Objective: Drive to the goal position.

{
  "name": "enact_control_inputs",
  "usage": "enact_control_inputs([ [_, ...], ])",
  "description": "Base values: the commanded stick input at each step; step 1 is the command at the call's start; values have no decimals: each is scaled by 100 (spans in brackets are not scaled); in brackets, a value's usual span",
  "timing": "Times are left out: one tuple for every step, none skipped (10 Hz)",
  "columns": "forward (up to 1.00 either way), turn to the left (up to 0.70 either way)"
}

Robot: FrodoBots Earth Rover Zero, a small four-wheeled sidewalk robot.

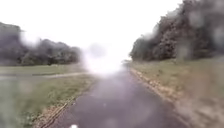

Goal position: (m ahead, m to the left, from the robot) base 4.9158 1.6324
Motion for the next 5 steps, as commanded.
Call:
enact_control_inputs([
  [85,0],
  [85,0],
  [85,0],
  [85,0],
  [85,0],
])
